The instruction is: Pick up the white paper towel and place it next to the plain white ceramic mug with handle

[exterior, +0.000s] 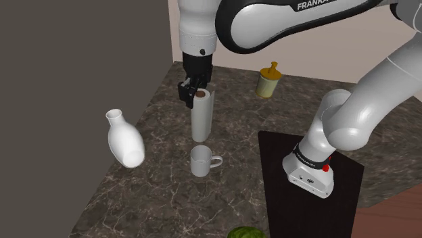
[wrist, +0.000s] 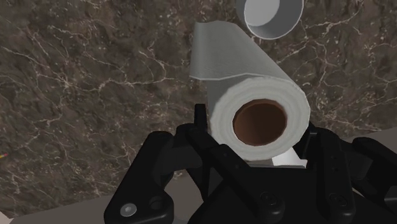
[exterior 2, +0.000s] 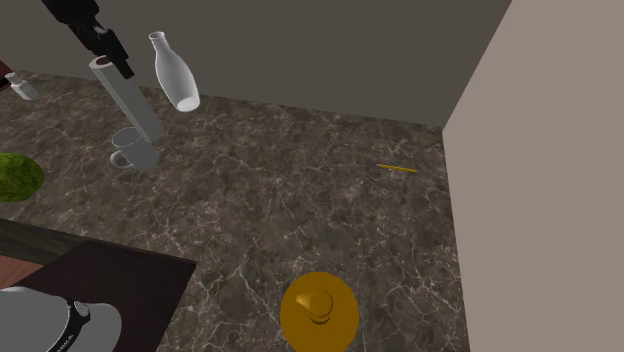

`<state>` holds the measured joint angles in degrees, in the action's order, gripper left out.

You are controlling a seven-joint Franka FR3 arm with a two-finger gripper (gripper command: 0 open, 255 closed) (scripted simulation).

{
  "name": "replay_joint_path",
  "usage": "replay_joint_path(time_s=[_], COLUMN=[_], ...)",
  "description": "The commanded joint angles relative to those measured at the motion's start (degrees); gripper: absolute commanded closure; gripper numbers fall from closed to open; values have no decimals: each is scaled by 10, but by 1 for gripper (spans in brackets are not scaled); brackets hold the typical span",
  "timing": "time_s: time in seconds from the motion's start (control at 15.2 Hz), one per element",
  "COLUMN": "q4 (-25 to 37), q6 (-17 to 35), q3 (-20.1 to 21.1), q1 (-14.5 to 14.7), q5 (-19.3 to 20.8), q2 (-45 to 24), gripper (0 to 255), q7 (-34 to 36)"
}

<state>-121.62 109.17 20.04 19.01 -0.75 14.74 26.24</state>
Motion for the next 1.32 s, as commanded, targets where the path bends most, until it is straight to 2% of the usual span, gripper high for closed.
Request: replay_joint_path(time_s=[0.0, 1.06, 1.25], q4=[-12, -102, -106], q6=[15, 140, 147], q3=[1, 11, 12], q1=[0, 0, 0], q5=[1, 13, 14], q2=[-3, -40, -43], gripper=[255, 255, 255], q7=[2, 19, 20])
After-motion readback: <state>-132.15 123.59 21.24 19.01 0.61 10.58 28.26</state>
